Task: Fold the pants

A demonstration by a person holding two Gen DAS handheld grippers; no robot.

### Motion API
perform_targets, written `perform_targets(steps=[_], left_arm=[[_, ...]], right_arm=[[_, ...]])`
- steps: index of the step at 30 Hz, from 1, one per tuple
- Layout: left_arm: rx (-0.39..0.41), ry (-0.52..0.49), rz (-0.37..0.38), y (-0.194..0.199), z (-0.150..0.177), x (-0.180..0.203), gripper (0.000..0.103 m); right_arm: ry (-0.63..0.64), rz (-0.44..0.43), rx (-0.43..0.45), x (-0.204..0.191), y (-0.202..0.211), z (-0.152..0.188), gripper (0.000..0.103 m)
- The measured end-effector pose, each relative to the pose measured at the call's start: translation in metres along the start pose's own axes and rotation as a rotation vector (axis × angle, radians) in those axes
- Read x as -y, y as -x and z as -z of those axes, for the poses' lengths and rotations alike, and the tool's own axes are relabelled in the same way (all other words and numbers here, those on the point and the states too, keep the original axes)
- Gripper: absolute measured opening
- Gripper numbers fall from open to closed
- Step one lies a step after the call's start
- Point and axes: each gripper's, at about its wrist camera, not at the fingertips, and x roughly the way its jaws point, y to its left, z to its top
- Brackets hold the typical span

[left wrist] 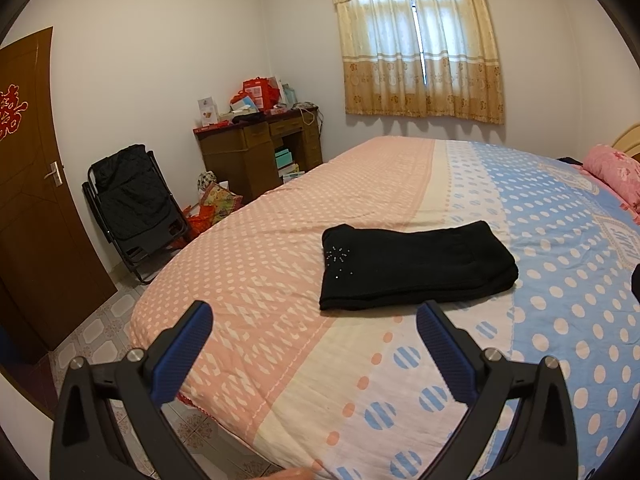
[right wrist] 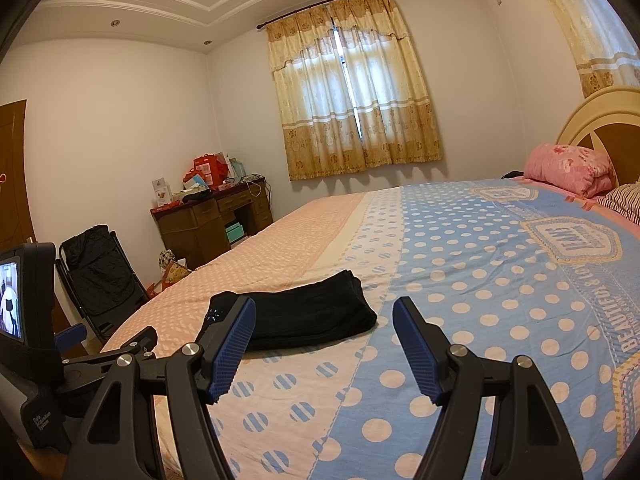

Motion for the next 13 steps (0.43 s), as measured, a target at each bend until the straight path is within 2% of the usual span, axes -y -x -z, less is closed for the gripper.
perform_targets(steps=[13], left_arm=[[-0.004, 0.008, 0.006, -0.0028, -0.0016, 0.0007, 0.103]], right_arm=[[0.001, -0.001, -0.013, 0.0024, -0.0023, 0.001, 0.072]])
